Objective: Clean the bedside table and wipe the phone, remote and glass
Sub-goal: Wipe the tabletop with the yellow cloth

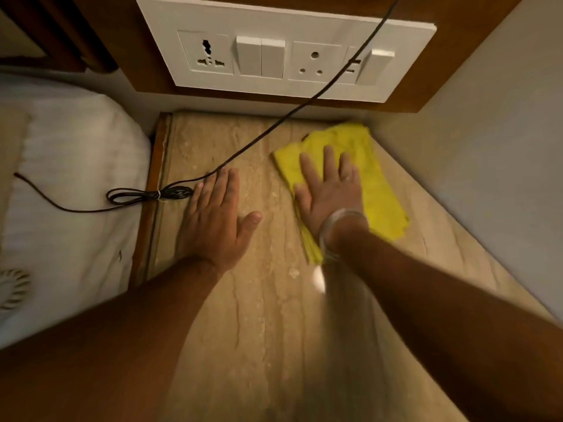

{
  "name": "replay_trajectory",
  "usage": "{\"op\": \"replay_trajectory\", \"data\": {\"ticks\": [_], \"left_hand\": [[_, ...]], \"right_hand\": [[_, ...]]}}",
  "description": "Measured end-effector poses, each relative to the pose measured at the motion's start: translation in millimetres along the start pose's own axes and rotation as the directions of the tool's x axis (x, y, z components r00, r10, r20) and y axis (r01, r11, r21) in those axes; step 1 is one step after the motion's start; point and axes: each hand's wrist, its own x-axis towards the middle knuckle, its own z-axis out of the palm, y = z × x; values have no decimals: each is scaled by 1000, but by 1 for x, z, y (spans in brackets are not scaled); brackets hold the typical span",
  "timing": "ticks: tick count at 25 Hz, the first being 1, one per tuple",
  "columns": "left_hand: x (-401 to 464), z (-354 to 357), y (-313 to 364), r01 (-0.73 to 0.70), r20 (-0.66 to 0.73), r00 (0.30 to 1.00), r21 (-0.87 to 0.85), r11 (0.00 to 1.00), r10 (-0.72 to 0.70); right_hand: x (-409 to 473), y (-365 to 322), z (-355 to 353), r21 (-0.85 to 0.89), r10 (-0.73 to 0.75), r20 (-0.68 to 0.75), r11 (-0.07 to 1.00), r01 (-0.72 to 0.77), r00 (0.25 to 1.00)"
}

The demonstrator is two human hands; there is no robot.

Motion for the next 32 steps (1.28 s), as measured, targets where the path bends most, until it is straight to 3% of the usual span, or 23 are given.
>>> {"op": "replay_trajectory", "data": {"ticks": [2,4,6,7,8,10,11,12,13,15,16,17,19,21,23,27,30,32], "left_hand": [[0,-1,-1,-12,9,1000,-22,1000,12],[0,-3,0,-18,44,999,13,1000,17],[0,-5,2,-15,45,999,41,999,13],[1,-5,3,-15,44,999,42,999,13],[2,-3,4,-16,40,999,41,999,14],[3,0,0,-16,17,1000,41,999,15],[2,1,-2,-18,13,1000,37,999,18],[2,2,-3,-26,16,1000,32,999,26],[2,2,-2,-32,17,999,31,999,31],[3,1,-2,-28,16,999,45,999,27],[3,2,-1,-24,14,1000,47,999,24],[3,2,-1,-21,8,1000,49,999,21],[2,2,-1,-13,1,1000,49,999,13],[3,3,-1,-13,-3,1000,49,999,13],[4,2,-3,-12,1,1000,40,999,12],[1,2,-2,-16,8,1000,51,999,15],[2,-2,-1,-12,23,1000,75,997,10],[0,-5,-1,22,22,999,76,997,-24]], "right_hand": [[-116,19,22,-22,-366,72,929,369,928],[-202,84,13,-4,-521,136,850,526,843],[-178,149,11,-112,-455,83,880,462,887],[-135,159,6,-130,-352,65,925,358,934],[-83,152,4,-131,-197,29,971,200,980],[-17,84,0,-75,57,4,996,-56,998],[-16,51,4,-57,85,-18,995,-86,996],[-38,30,9,-77,-43,0,996,42,999],[-79,26,19,-89,-277,59,955,282,959],[-176,61,21,-11,-617,201,775,632,760],[-195,96,14,-27,-689,212,705,709,693],[-192,130,12,-75,-716,183,674,735,674],[-136,164,5,-135,-631,179,745,654,755],[-78,149,1,-92,-360,75,926,366,930],[-89,128,7,-35,-120,-33,992,118,992],[-228,154,26,33,71,53,997,-72,996],[-223,161,19,23,444,154,891,-453,883],[-206,139,22,22,561,190,818,-574,806]]}}
